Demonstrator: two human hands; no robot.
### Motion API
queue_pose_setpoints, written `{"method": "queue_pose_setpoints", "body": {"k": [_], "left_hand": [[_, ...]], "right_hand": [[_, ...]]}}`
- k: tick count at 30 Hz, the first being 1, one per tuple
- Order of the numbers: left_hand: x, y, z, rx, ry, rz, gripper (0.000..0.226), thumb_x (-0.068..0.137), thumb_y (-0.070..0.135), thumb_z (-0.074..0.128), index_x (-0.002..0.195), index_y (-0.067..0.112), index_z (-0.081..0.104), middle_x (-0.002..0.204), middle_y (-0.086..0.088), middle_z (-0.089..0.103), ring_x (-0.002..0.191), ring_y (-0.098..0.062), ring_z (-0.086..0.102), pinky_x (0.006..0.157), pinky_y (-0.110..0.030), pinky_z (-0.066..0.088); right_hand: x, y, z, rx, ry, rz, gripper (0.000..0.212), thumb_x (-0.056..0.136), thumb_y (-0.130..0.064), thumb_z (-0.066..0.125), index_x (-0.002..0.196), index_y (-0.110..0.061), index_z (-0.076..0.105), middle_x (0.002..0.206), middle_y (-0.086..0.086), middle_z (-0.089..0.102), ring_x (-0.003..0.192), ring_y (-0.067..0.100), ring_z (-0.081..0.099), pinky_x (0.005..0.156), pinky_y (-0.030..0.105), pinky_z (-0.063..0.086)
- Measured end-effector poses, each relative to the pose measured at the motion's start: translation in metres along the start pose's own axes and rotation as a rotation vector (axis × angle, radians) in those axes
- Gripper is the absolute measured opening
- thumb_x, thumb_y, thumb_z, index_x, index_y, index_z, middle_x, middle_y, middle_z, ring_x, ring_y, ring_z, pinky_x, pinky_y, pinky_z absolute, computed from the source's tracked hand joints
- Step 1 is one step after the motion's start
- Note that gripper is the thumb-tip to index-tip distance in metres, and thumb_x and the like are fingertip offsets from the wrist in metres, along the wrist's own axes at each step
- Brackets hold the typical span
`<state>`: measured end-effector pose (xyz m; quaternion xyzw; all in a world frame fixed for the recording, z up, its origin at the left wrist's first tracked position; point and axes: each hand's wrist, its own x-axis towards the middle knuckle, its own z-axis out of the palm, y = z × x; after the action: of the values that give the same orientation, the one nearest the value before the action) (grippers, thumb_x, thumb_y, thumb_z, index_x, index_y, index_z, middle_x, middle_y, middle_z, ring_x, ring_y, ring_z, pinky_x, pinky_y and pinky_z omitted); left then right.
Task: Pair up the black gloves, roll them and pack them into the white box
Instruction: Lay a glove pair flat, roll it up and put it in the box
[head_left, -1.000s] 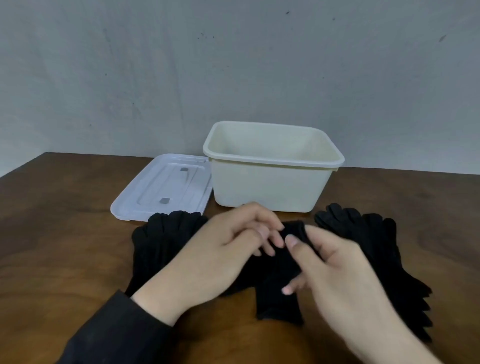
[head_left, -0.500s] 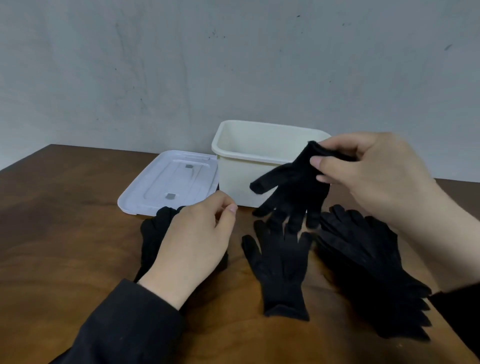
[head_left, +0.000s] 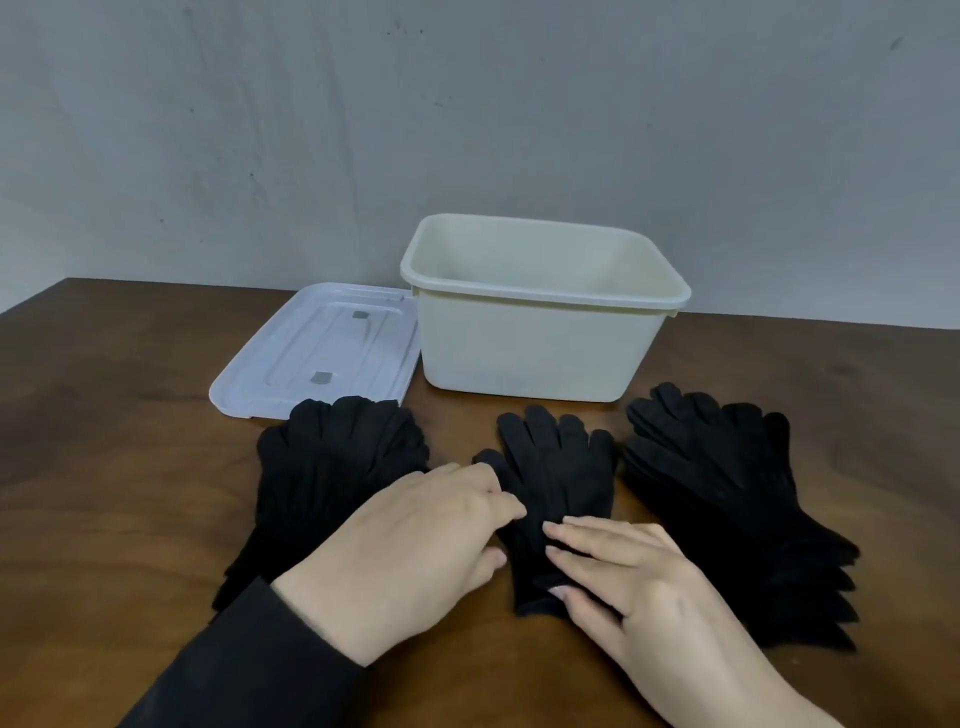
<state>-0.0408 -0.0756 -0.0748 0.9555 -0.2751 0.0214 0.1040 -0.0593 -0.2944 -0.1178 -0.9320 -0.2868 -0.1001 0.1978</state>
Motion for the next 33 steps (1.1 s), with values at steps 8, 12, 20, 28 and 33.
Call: {"method": "queue_pose_setpoints", "body": {"k": [8, 12, 20, 28, 33], "left_hand": [[0.003, 0.002, 0.013, 0.032, 0.016, -0.041, 0.076, 0.088, 0.061, 0.057, 0.151, 0.038, 0.021, 0.132, 0.016, 0.044, 0.119, -0.007, 0.044, 0.1, -0.028, 0.042], [0.003, 0.006, 0.01, 0.032, 0.019, -0.042, 0.071, 0.089, 0.062, 0.054, 0.149, 0.04, 0.024, 0.13, 0.017, 0.043, 0.117, -0.005, 0.045, 0.097, -0.025, 0.042], [0.002, 0.004, 0.009, 0.052, -0.054, 0.04, 0.05, 0.101, 0.035, 0.05, 0.147, 0.045, 0.035, 0.138, 0.019, 0.031, 0.122, -0.005, 0.034, 0.103, -0.027, 0.035], [0.003, 0.001, 0.016, 0.052, -0.116, 0.079, 0.049, 0.102, 0.039, 0.048, 0.149, 0.044, 0.035, 0.147, 0.021, 0.029, 0.13, -0.004, 0.029, 0.109, -0.029, 0.03], [0.001, 0.008, 0.007, 0.028, -0.185, 0.033, 0.065, 0.093, 0.059, 0.051, 0.152, 0.043, 0.027, 0.146, 0.024, 0.022, 0.129, 0.0, 0.023, 0.112, -0.027, 0.026]], "right_hand": [[0.005, -0.005, -0.005, 0.013, 0.057, -0.026, 0.035, 0.093, -0.045, 0.054, 0.108, -0.023, 0.078, 0.109, -0.014, 0.069, 0.104, 0.003, 0.06, 0.085, 0.027, 0.055], [0.004, -0.007, -0.006, -0.018, -0.021, -0.058, 0.041, 0.094, -0.053, 0.049, 0.106, -0.028, 0.078, 0.108, -0.016, 0.067, 0.103, 0.0, 0.055, 0.082, 0.025, 0.054], [-0.015, 0.016, -0.021, 0.12, -0.045, 0.038, 0.033, 0.097, -0.024, 0.05, 0.124, -0.033, 0.067, 0.13, -0.029, 0.052, 0.128, -0.003, 0.047, 0.109, 0.007, 0.025], [-0.01, 0.031, -0.023, 0.117, -0.258, 0.014, 0.045, 0.095, -0.043, 0.055, 0.139, -0.049, 0.048, 0.14, -0.038, 0.033, 0.136, -0.005, 0.032, 0.111, 0.013, 0.025], [-0.005, 0.022, -0.012, 0.012, -0.192, 0.025, 0.049, 0.09, -0.062, 0.047, 0.134, -0.042, 0.053, 0.13, -0.03, 0.042, 0.121, 0.004, 0.044, 0.099, 0.026, 0.042]]}}
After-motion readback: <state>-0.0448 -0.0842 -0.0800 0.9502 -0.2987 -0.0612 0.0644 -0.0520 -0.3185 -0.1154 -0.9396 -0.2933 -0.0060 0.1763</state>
